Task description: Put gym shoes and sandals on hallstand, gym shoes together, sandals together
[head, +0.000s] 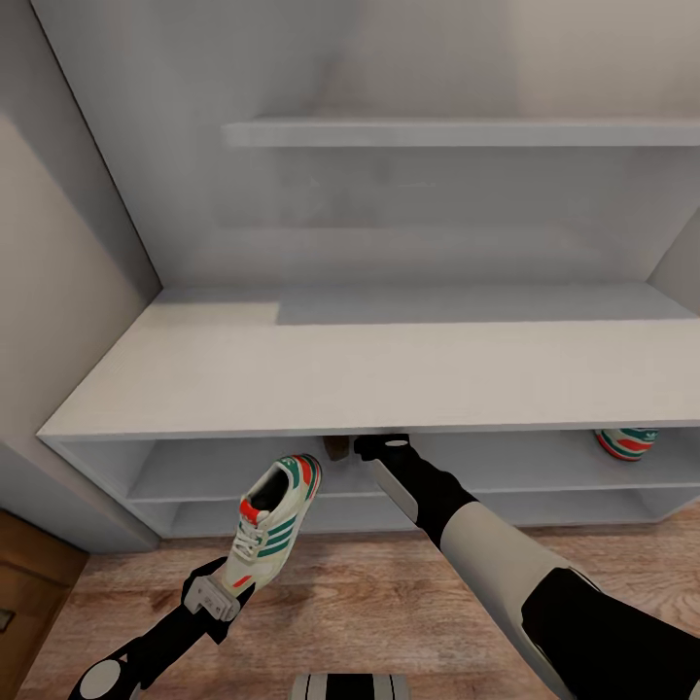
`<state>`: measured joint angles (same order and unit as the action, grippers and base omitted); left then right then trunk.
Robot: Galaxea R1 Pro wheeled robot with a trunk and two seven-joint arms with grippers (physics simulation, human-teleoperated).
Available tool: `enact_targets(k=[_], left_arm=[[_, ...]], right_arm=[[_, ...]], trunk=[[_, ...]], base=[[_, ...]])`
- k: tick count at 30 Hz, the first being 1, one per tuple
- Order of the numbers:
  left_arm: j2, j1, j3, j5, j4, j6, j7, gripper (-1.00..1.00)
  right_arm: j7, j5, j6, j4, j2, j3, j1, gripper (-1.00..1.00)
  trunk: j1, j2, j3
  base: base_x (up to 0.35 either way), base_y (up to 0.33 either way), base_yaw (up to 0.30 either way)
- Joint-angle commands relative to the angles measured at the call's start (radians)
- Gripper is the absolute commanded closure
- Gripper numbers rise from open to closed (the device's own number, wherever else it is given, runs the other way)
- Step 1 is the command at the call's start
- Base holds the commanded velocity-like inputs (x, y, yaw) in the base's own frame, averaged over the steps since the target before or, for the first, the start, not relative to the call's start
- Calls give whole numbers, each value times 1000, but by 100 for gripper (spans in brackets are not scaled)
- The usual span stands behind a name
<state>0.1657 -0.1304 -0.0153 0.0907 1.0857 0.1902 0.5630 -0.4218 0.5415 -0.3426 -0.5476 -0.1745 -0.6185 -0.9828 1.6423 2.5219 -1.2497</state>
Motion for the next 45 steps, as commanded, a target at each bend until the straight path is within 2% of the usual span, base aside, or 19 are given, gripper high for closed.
enact_targets(k=[1,45], left_arm=[[0,0,0,0,0,0,0,100],[-2,0,-1,1,-1,0,-7,100]], right_arm=[[0,0,0,0,0,0,0,-100],[0,0,-1,0,0,0,0,-100]], trunk=[[0,0,0],[0,0,0]], base=[[0,0,0],[0,0,0]])
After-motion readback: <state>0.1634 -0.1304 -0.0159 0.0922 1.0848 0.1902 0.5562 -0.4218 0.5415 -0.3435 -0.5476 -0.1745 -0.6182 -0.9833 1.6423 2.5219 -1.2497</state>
